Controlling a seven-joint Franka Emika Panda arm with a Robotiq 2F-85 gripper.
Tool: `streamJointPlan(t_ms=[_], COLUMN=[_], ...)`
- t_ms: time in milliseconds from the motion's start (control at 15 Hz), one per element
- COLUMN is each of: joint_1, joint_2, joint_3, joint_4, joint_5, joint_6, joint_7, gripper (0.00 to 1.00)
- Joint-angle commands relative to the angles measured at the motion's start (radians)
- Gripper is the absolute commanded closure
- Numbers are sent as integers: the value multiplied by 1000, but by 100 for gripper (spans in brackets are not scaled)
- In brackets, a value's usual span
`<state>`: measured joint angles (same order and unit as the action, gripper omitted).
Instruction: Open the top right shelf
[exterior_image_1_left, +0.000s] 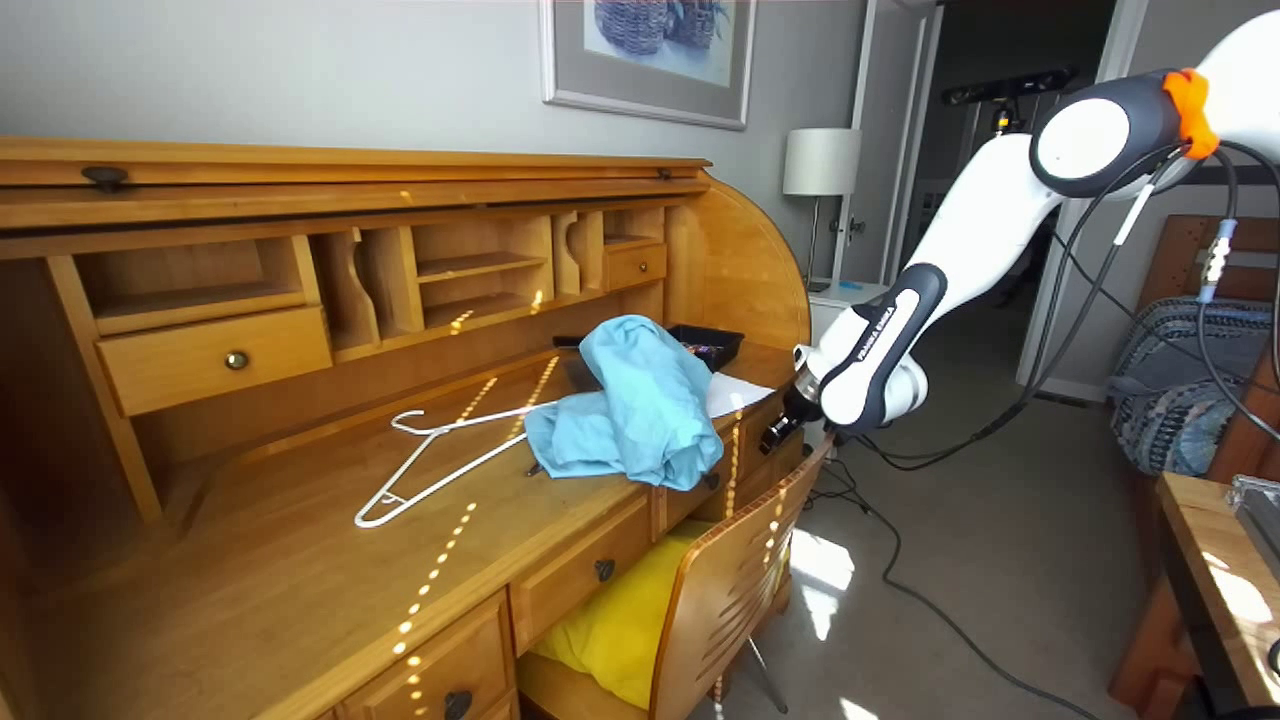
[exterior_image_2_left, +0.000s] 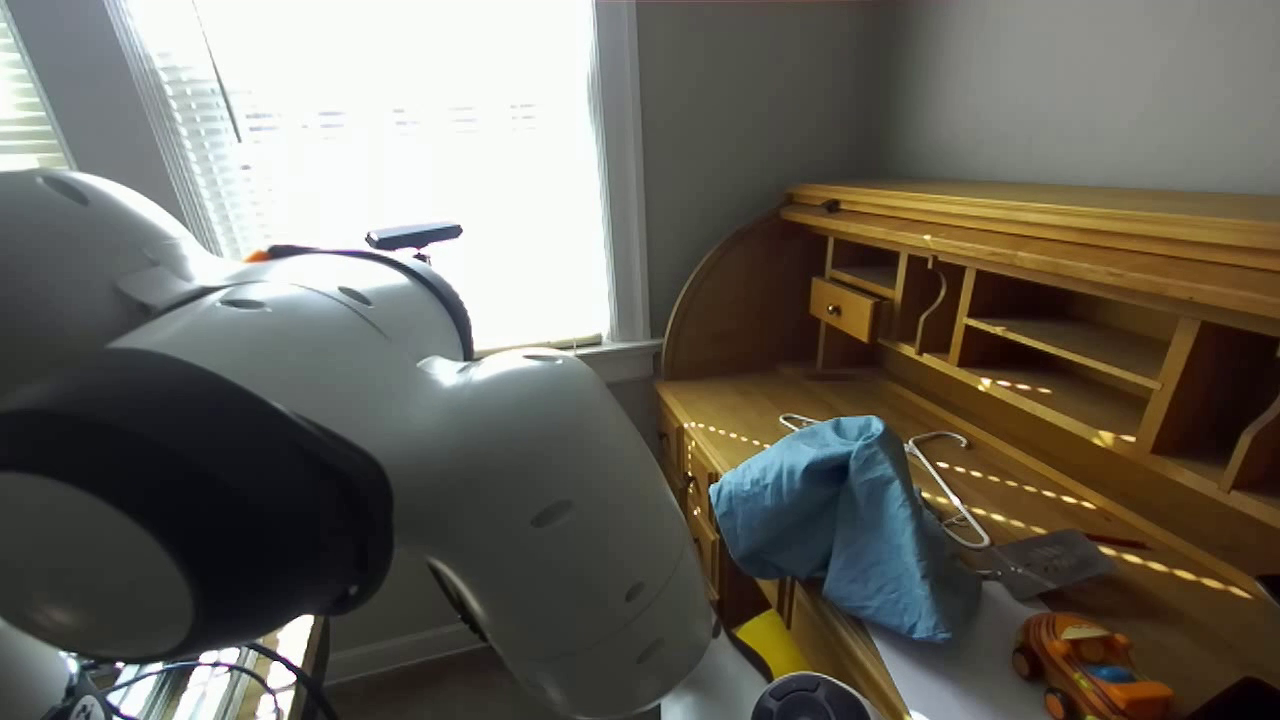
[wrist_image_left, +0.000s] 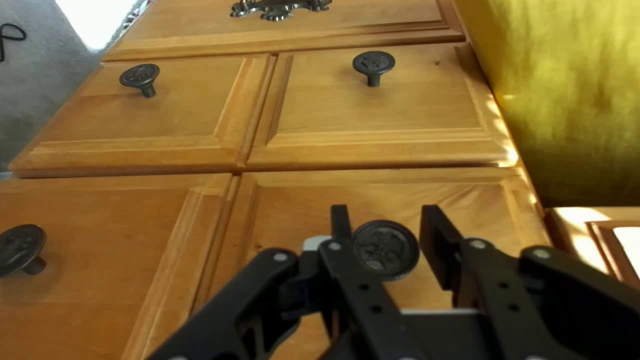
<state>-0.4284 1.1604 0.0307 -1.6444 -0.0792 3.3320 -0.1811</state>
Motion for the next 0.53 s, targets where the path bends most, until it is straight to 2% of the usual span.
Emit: streamJointPlan(t_ms=[0,133,200,267,400,467], joint_1=[17,21,24,27,45,49], joint_2=[35,34,34,36,32,28], joint_3=[-19,-23,-26,-29,-51,-55], joint_4=[50,49,50,53,47,36], joint_5=[-7,-6,-4,-3,5,3], joint_6=[13,13,13,14,13,13], joint_7=[35,38,41,42,51,52], gripper=[64,42,47,81,77,84])
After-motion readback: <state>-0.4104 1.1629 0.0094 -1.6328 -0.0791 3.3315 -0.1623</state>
